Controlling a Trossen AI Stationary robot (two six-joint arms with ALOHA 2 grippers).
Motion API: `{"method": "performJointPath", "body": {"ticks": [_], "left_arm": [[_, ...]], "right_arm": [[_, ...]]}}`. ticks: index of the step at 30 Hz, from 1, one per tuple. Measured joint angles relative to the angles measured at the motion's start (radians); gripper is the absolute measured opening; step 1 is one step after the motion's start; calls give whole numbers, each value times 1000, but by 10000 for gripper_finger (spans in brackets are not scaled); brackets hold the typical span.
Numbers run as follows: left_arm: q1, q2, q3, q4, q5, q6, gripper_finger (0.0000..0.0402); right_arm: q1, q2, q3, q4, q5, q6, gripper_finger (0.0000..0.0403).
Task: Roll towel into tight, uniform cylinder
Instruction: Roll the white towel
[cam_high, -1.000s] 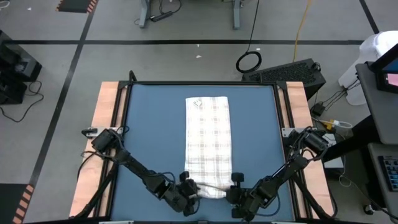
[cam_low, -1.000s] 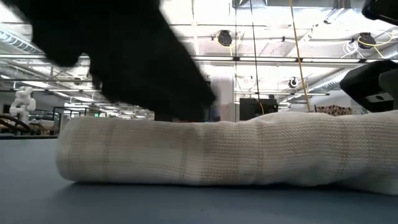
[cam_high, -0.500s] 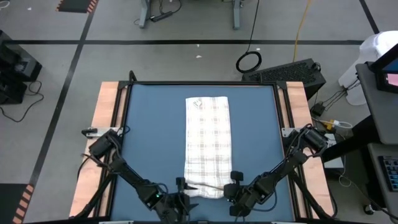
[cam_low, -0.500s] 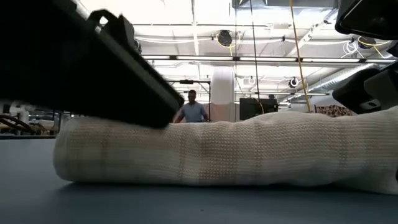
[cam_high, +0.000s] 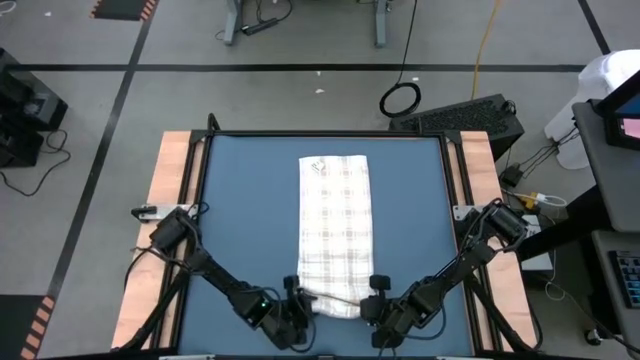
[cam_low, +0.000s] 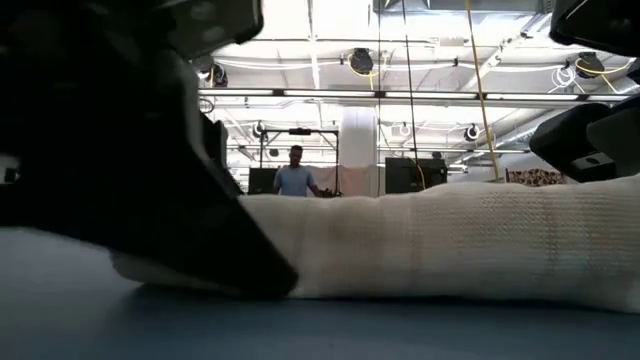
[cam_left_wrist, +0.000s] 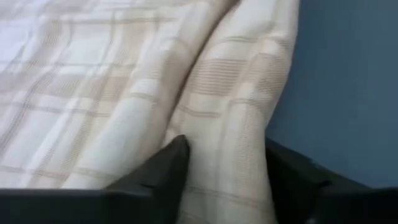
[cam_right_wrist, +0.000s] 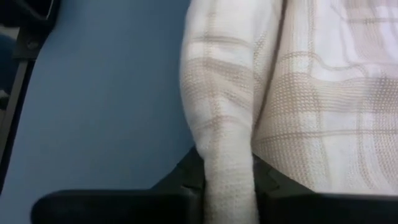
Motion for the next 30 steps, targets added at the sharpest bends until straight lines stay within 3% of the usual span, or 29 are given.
{"method": "performJointPath", "body": {"ticks": [5, 8, 13, 16, 20, 24, 30], "left_arm": [[22, -31, -1, -23, 87, -144, 71], [27, -54, -3, -51, 140, -244, 23], [43, -80, -4, -58, 222, -345, 29], [58, -85, -5, -55, 275, -371, 43], [72, -93, -6, -71, 305, -398, 45], [94, -95, -9, -61, 358, -429, 40], [119, -95, -9, -46, 411, -467, 40]], "right_arm": [[16, -39, 44, -151, 7, -44, 85], [37, -73, 99, -299, 37, -50, 128], [131, -96, 145, -392, 204, -8, 198], [217, -93, 125, -260, 387, -35, 220], [281, -51, 98, -85, 532, -153, 227], [272, 18, 98, -45, 601, -177, 222], [219, 84, 98, -59, 604, -143, 222]]}}
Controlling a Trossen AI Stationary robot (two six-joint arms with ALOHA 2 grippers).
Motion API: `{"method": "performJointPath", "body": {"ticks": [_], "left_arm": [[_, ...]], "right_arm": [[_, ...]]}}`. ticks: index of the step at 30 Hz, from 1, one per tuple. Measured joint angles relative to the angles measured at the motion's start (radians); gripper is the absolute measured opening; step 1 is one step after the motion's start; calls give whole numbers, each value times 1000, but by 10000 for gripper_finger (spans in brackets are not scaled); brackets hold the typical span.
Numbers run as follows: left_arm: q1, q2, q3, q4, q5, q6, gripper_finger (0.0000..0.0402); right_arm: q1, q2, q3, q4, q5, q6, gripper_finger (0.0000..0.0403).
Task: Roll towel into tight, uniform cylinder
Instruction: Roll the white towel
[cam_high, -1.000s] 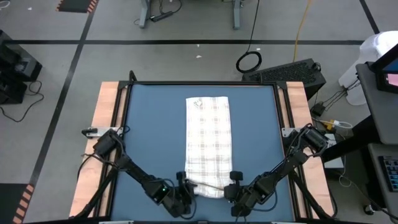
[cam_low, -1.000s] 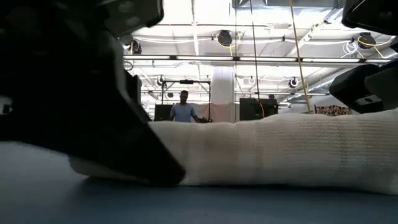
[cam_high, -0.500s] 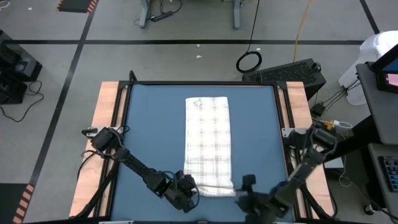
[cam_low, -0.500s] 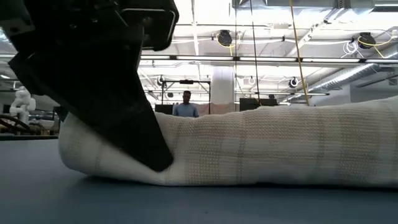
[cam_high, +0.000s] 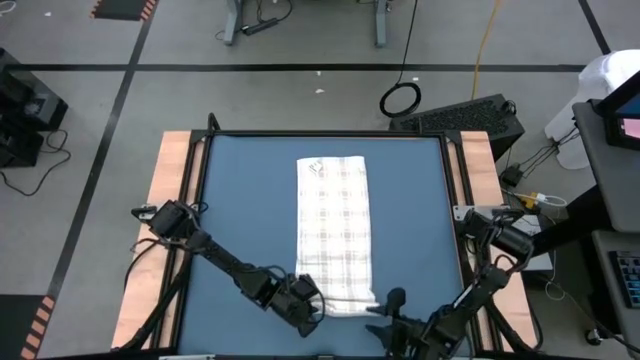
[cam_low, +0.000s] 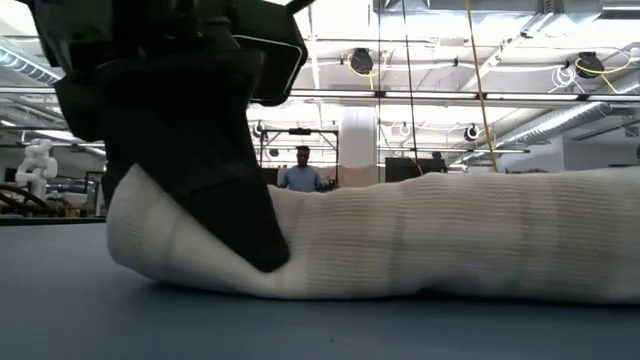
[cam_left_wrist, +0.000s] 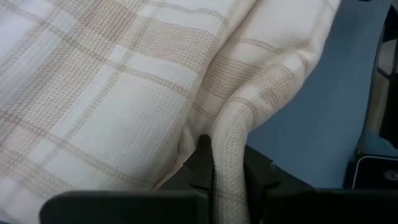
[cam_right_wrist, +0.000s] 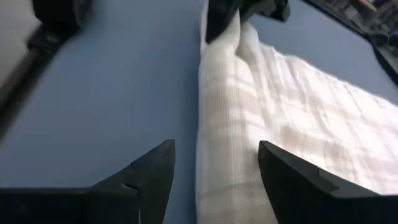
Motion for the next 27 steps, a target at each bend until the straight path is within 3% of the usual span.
{"method": "performJointPath", "body": {"ticks": [9, 16, 22, 27], "left_arm": [[21, 0, 0, 14, 17, -1, 40], [21, 1, 0, 5, -32, 57, 51], [5, 3, -1, 3, -126, 156, 110], [-11, 3, -1, -1, -176, 217, 188]], "right_arm": [[-94, 11, 2, -151, -136, 194, 222], [-149, 1, -6, -148, -288, 224, 221], [-175, -3, -7, -147, -370, 219, 209], [-209, -9, -6, -144, -468, 202, 157]]}}
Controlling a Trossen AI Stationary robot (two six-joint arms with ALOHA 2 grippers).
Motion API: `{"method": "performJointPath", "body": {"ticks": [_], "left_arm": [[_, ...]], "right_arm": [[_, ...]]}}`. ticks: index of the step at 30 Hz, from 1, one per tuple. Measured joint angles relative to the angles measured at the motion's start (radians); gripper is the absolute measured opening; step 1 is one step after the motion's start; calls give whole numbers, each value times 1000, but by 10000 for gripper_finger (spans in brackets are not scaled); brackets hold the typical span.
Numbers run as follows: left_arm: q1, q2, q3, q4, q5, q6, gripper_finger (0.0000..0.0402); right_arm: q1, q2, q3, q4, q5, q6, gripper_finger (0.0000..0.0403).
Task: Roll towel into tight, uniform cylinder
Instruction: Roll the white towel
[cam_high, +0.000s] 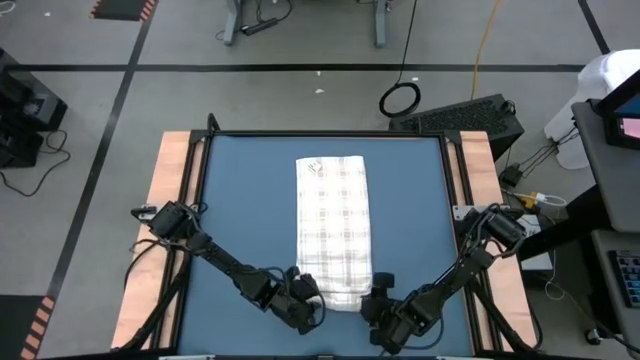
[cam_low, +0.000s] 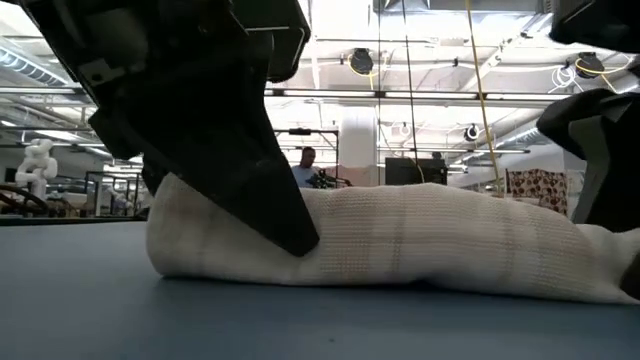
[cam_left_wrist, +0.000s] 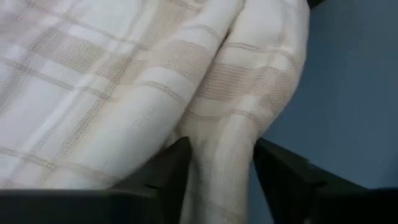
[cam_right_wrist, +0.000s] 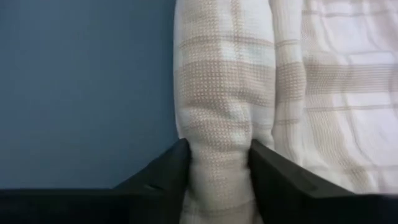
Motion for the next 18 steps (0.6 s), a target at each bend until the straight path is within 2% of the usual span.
{"method": "performJointPath", "body": {"ticks": [5, 9, 14, 18], "left_arm": [[-8, -45, -2, -17, 16, 32, 258], [-32, -112, -1, -8, 5, 116, 288], [-110, -131, 0, 66, -192, 310, 297], [-167, -59, 1, 149, -286, 433, 298]], "right_arm": [[-25, -2, 0, -3, -47, -19, 98], [-49, -6, 0, 5, -94, -16, 66], [-84, -24, 0, 13, -191, -14, 58], [-109, -70, -5, 11, -256, -19, 62]]}}
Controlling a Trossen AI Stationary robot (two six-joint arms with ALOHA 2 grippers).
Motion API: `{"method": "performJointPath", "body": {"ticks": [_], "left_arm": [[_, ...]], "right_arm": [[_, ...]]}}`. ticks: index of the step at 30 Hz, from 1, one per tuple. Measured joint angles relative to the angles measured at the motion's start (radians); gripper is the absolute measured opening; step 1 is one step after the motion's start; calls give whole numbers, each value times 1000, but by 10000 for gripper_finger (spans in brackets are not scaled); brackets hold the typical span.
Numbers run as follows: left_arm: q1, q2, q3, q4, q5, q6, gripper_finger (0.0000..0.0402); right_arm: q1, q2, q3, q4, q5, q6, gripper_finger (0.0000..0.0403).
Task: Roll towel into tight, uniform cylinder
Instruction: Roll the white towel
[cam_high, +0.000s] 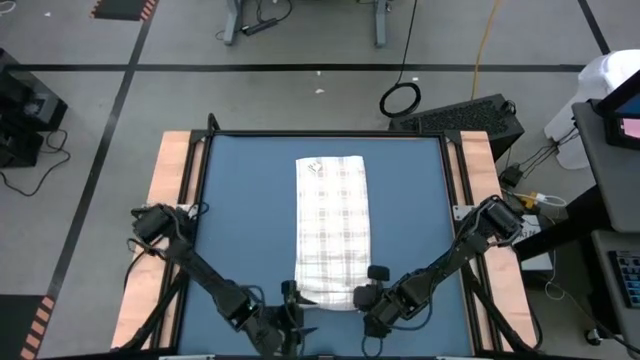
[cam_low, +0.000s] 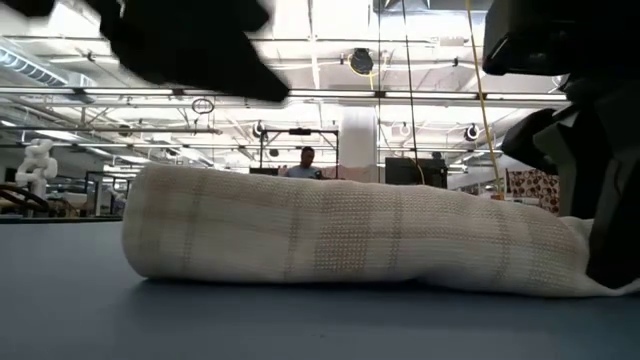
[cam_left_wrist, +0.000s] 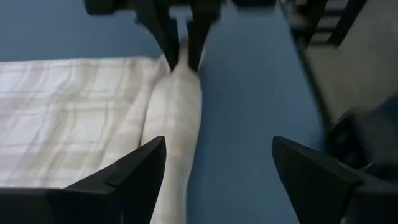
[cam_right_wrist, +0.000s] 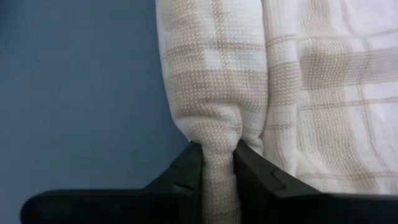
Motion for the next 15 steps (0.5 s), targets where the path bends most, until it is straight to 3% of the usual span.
{"method": "performJointPath", "body": {"ticks": [7, 11, 15], "left_arm": [[-22, 107, -1, 21, -141, 46, 298], [-17, 132, -1, 13, -136, 68, 298], [-7, 138, -1, 9, -57, 84, 291]], "right_arm": [[-40, -62, -3, -28, -97, -37, 60], [-59, -63, -3, -30, -140, -50, 59], [-69, -64, -2, -30, -157, -51, 59]]}}
